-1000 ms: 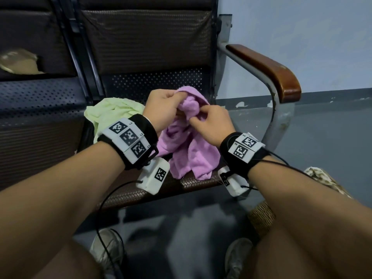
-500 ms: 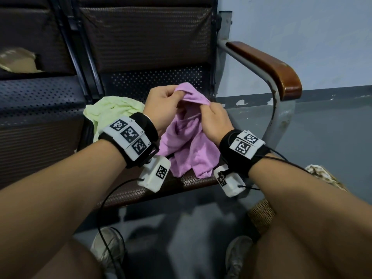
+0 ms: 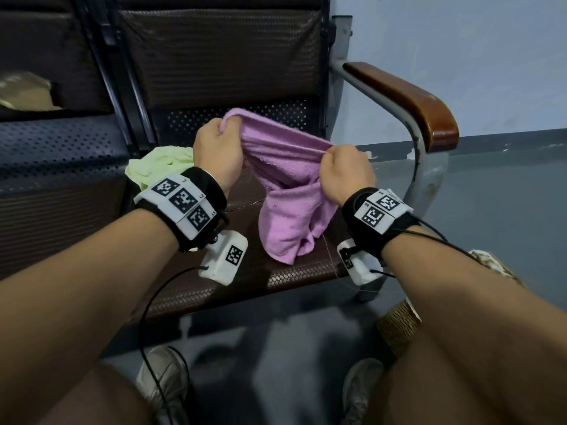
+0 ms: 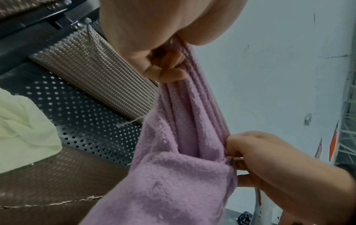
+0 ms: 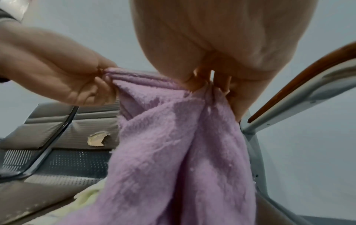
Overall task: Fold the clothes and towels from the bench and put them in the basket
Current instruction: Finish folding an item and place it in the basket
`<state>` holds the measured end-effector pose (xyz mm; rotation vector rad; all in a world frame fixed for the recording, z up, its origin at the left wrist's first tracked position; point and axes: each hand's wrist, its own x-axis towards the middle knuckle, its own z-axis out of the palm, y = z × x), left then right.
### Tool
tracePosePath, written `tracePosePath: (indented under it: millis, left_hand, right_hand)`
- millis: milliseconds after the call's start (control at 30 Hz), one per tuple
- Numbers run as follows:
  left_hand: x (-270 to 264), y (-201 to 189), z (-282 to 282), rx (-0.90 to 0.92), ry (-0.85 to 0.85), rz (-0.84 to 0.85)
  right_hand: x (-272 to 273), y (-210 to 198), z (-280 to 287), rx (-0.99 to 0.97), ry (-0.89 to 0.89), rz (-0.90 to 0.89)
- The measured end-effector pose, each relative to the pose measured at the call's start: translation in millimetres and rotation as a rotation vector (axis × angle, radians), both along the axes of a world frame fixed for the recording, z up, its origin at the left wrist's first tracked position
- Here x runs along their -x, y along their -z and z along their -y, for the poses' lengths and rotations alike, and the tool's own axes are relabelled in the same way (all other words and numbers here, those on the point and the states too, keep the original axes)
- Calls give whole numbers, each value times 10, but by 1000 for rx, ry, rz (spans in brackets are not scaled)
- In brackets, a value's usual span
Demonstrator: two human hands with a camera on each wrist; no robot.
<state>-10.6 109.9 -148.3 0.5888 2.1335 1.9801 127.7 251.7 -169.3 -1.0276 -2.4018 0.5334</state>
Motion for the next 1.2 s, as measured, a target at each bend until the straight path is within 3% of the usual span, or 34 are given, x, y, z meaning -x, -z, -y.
tracePosePath:
  millis: [167,333,400,467,567,633,767,933,1100,1200]
  left_hand:
    - [33,3,61,-52,108,35]
    - [157,5,155,-84,66,26]
    - [186,28,193,-52,51,-21]
    - [219,44,247,16,30,-133]
    - [269,64,313,53,-9,-226]
    - [287,76,313,36,-39,-170]
    - [321,28,296,-100,-61,137]
    - [380,-124,404,-259,32,358]
    - [109,-199,487,-302,274,477]
    - [-78,-212,471,-196,416,420]
  right_hand:
    - [10,19,-52,70,-110,-144]
    - [-58,113,-89,-165,-305,249]
    - [-49,115,-41,-187,-299,358]
    - [-25,89,-43,-193,-217,332]
    - [-20,33,-132,-41,-103,78]
    - [15,-1,-118,54,-74,-88]
    - [95,-65,28,91,-150,-304]
    - [66,59,8,-164,-488,51]
    - [46,221,116,-133,-519,51]
    - [77,251,318,-84,-549,77]
